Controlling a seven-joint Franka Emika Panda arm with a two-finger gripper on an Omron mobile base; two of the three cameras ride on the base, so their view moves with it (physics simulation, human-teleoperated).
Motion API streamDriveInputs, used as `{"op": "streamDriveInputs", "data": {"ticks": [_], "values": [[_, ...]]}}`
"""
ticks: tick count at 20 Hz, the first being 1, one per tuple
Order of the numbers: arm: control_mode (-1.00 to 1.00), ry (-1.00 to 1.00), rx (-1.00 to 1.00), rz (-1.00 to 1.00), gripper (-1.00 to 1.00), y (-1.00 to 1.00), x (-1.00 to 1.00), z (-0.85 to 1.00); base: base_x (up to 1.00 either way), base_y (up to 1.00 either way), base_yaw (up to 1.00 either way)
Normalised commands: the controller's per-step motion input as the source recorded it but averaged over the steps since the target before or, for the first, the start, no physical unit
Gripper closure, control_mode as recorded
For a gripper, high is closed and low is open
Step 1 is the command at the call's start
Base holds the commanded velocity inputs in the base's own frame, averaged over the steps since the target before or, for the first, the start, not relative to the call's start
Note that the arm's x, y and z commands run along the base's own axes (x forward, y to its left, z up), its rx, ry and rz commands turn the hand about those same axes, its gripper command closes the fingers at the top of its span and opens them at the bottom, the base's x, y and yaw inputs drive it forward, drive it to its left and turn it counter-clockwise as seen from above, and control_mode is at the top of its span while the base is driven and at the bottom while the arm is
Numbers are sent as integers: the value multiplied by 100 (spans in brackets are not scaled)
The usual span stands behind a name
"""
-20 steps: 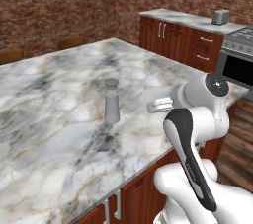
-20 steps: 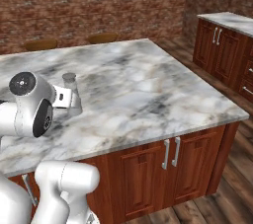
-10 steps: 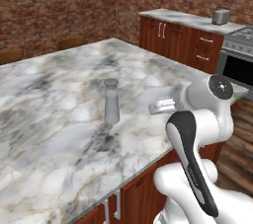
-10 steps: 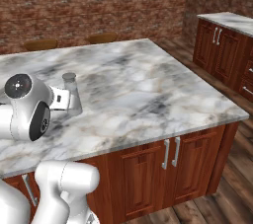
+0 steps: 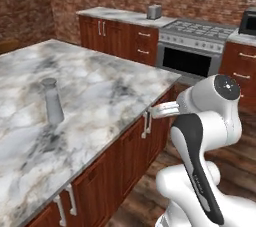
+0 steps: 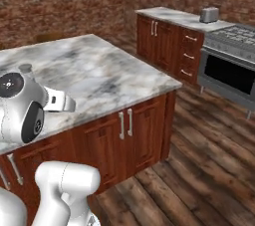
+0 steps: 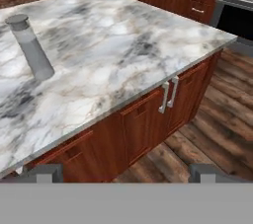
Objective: Place the pitcher and cup on the dining counter for serving.
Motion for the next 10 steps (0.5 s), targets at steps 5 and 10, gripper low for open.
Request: {"op": "streamDriveInputs", "data": {"ticks": [5,10], "values": [[100,0,0,0,-100,0,0,0,-31,-39,-73],[100,0,0,0,-100,0,0,0,-11,-31,-80]]}}
